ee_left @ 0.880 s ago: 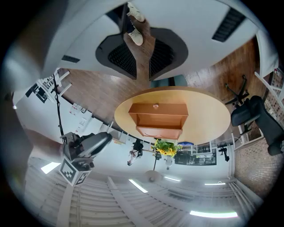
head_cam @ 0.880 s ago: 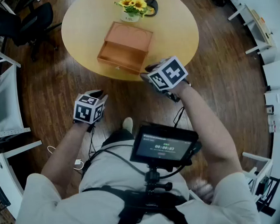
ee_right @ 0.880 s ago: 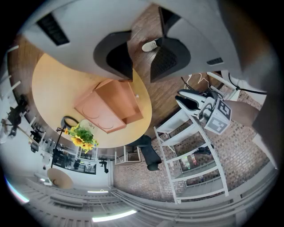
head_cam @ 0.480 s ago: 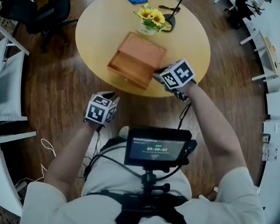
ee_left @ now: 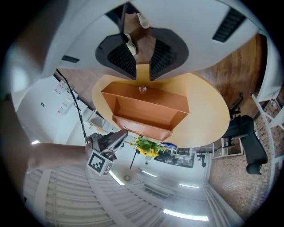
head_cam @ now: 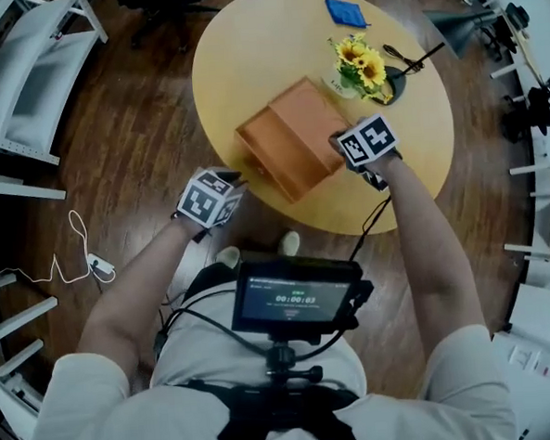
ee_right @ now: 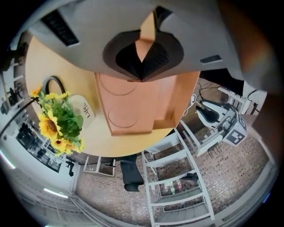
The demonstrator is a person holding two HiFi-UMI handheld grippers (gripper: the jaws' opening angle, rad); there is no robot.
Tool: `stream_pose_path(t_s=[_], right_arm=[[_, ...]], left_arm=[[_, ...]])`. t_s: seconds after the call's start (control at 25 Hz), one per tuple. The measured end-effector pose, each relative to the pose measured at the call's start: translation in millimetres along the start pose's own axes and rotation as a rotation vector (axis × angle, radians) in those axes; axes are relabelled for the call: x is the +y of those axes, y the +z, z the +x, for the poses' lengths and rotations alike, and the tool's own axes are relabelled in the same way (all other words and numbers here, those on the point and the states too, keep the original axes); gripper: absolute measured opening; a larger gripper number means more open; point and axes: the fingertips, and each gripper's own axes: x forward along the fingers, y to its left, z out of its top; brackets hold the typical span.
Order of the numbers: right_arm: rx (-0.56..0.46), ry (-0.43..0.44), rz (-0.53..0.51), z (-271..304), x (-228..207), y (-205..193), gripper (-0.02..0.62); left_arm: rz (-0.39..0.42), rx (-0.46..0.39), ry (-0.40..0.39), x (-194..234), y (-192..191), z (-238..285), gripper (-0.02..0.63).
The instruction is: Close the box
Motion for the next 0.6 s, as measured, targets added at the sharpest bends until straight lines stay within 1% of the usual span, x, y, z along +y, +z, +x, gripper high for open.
stream_pose_path(t_s=[0.08, 0.16, 0.2, 0.28, 0.44, 0.6], right_arm=[[0.038, 0.019, -0.052, 11, -13, -1, 0.003], [0.05, 0.059, -0.091, 17, -18, 4, 0.003], [0.049, 0.081, -0.093, 17, -18, 7, 0.003], [0.064, 0.101, -0.09, 17, -16, 10, 0.002], [0.12, 0.074, -0.113, 20, -13, 8, 0.003], [0.155, 0.058, -0.115, 19, -13, 6, 0.003]], left_arm=[[-0.018, -0.01, 0.011, -2, 3, 10, 0.097], [-0.016, -0.02, 0.018, -2, 8, 20, 0.097], [-0.014, -0.023, 0.021, -3, 10, 23, 0.097], [-0.016, -0.028, 0.025, -3, 10, 29, 0.123], [-0.025, -0.032, 0.024, -7, 7, 39, 0.123], [-0.014, -0.029, 0.022, -8, 6, 47, 0.123]])
